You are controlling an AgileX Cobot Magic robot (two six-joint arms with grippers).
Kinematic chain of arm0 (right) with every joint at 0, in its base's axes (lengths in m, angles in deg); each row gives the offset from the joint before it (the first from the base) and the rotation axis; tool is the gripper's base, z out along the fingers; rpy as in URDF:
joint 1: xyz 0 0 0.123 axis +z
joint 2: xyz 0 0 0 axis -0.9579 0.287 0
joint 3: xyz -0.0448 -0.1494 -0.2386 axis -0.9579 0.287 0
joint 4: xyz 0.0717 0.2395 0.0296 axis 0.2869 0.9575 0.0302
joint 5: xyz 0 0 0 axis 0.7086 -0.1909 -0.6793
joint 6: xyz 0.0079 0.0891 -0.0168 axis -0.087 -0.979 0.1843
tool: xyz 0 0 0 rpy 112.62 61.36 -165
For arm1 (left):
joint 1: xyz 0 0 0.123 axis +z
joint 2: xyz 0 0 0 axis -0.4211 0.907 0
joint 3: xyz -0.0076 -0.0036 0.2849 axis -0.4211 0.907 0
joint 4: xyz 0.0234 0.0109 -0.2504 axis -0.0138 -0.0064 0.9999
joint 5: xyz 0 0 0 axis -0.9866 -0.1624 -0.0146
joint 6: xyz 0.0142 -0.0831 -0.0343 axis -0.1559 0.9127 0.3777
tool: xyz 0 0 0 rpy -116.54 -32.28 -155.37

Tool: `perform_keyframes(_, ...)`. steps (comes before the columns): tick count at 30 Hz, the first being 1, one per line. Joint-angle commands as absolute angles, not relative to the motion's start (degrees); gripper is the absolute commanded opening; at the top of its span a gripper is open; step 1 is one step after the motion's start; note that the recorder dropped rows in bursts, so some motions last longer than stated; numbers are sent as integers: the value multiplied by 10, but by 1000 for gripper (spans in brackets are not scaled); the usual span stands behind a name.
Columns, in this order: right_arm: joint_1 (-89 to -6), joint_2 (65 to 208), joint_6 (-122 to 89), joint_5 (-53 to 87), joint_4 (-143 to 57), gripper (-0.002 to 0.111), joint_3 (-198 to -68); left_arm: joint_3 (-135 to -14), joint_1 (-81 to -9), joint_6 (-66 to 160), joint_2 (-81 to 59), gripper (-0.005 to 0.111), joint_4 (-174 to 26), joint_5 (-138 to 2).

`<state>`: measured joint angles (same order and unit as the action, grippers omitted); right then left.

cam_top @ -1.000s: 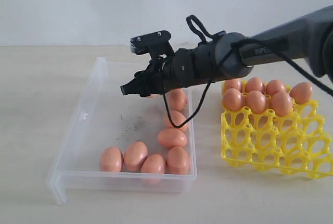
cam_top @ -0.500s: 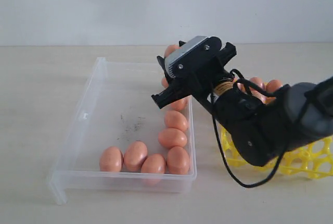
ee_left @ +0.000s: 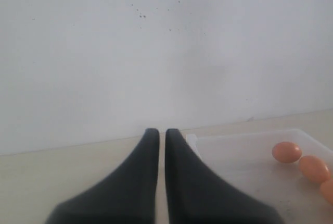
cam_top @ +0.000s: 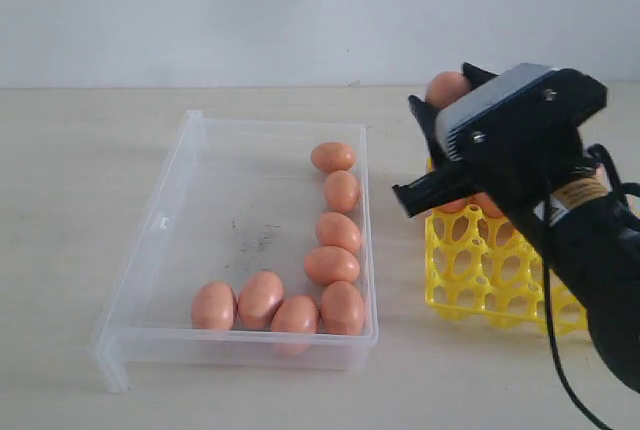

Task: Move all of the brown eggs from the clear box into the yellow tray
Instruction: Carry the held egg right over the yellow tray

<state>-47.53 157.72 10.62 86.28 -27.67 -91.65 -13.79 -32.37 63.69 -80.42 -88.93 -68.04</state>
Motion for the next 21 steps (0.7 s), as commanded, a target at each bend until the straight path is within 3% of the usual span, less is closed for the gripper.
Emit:
perform_keyframes(1,-540,1558,-15,869,-263,0,-884,-136,-328,636,-805,4,-888,-680)
perform_keyframes(6,-591,1549,-20,869,-252,0,-874,-136,-328,636,-805,4,-888,-680)
perform_keyframes(10,-654,1551,-138,799,-259,0,-872,-136,-328,636,-805,4,-888,-680)
perform_keyframes(14,-715,1551,-243,869,-366,0,-848,-136,-328,636,-805,4,-888,-680)
perform_keyframes(21,-812,1556,-298,869,-481,0,-805,-136,-328,636,-805,4,-888,-680)
